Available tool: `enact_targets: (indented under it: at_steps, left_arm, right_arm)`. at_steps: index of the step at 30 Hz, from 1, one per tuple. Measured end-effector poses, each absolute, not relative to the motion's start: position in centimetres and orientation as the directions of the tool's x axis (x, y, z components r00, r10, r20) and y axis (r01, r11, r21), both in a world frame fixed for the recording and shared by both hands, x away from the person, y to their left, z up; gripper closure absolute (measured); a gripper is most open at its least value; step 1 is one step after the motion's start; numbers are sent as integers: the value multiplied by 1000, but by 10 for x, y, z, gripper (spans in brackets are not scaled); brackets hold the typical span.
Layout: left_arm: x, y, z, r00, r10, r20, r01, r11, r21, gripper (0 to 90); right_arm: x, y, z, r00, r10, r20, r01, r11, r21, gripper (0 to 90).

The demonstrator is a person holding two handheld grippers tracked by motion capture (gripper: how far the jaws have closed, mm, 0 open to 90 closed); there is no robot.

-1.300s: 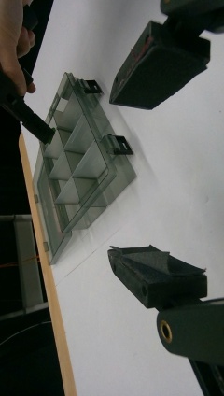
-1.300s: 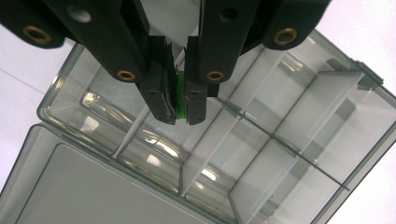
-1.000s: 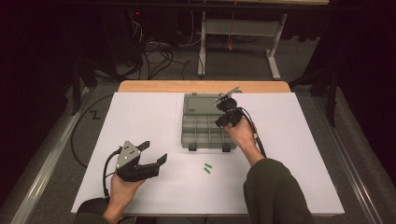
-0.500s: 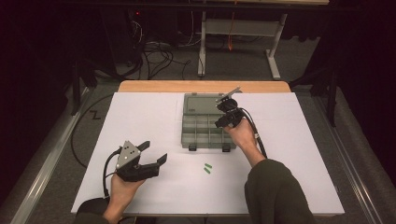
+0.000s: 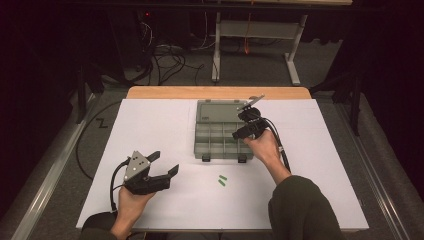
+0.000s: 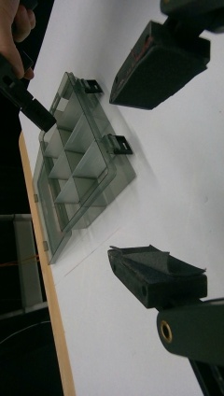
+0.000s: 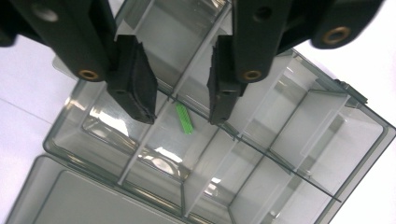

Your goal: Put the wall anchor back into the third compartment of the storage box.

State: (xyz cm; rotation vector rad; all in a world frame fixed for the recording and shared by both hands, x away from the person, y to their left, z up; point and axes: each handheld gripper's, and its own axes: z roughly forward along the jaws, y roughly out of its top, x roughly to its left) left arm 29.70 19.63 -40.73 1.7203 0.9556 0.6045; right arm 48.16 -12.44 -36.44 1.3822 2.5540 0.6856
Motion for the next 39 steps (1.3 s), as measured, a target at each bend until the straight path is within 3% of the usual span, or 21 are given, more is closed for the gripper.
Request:
enact_targets:
  at_steps: [11,39]
  left_arm:
    - [297,197,-407,554,831,-52,309,-147,940,218]
    - [299,197,-408,549,834,-49,309,-148,940,218]
  right_arm:
    - [471,-129,-365,-557,826,82,746,455,486,579]
    - [437,-148,-358,-579,805,128,709,420,567,578]
